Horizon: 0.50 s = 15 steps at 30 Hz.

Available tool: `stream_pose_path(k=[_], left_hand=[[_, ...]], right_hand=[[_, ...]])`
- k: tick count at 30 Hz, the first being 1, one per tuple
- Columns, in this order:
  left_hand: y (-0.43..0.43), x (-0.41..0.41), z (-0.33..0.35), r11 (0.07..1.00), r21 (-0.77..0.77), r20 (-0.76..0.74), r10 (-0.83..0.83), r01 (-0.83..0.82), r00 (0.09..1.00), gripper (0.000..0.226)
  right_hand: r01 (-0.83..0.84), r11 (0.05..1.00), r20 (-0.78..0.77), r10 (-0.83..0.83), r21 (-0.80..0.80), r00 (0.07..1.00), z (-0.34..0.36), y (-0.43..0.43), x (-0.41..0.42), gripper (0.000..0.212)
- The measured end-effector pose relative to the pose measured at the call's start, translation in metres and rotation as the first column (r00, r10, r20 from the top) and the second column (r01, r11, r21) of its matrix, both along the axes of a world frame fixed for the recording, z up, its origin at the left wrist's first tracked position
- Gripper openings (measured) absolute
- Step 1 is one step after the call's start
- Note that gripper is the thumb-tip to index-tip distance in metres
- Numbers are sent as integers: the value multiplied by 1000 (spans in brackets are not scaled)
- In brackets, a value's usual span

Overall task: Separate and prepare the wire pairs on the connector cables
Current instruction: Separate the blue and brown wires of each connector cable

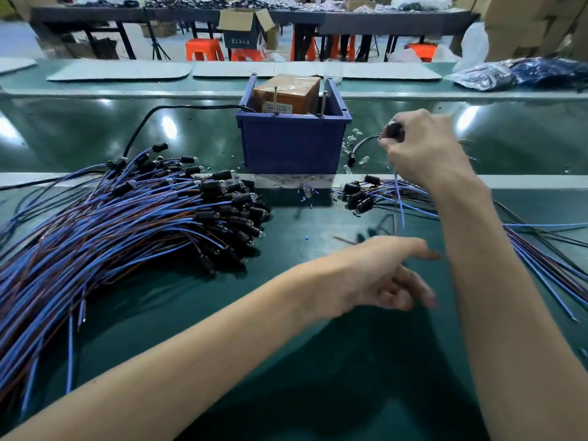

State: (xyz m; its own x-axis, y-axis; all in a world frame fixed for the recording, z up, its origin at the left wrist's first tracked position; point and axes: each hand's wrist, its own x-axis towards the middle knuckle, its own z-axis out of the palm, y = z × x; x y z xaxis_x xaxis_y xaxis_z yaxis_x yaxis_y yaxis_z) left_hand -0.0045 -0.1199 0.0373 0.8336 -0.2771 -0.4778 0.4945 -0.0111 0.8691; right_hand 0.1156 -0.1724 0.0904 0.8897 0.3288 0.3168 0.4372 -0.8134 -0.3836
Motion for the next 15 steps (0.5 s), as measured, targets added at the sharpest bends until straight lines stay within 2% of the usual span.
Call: stream_pose_path(k=[1,2,3,4,5,7,8,9,11,12,13,15], left_hand=[[-2,-3,0,983,-182,-85,-9,-7,996,31],[-3,-4,-1,953,-301,-130,-1,-39,991,51],[-1,-6,-1,925,-373,-147,18,-72,989,64],[0,-8,1,904,-416,-154,32,-94,988,69],[2,-9,4,891,-443,-157,30,-97,987,64],[6,-9,10,881,-471,-149,-31,-43,988,32],[7,-11,14,884,-467,-137,-75,2,988,25],[7,-12,17,892,-449,-114,-124,60,986,29],[7,-12,18,930,-313,-64,-222,192,973,50],[6,-12,17,949,-191,-26,-261,251,965,52],[5,-11,15,961,-45,27,-270,271,962,41],[6,-8,9,951,288,226,-183,114,957,23]], right_hand=[[-17,999,-4,17,-35,1000,-1,2,0,22],[-28,998,-5,28,-63,1000,-2,2,0,24],[-35,997,-3,35,-76,999,-2,2,0,25],[-38,996,-2,38,-75,999,-3,2,0,28],[-40,997,1,40,-65,999,-2,0,1,31],[-35,999,17,36,-33,999,0,-3,1,37],[-30,999,26,30,-17,999,1,-4,2,40],[-22,1000,32,23,-5,999,2,-6,2,42],[-15,1000,26,15,-5,1000,3,-7,2,44],[-20,1000,12,20,-19,1000,3,-7,2,44],[-31,999,-10,31,-37,999,3,-7,2,44],[-60,994,-69,54,-89,996,2,-6,1,44]])
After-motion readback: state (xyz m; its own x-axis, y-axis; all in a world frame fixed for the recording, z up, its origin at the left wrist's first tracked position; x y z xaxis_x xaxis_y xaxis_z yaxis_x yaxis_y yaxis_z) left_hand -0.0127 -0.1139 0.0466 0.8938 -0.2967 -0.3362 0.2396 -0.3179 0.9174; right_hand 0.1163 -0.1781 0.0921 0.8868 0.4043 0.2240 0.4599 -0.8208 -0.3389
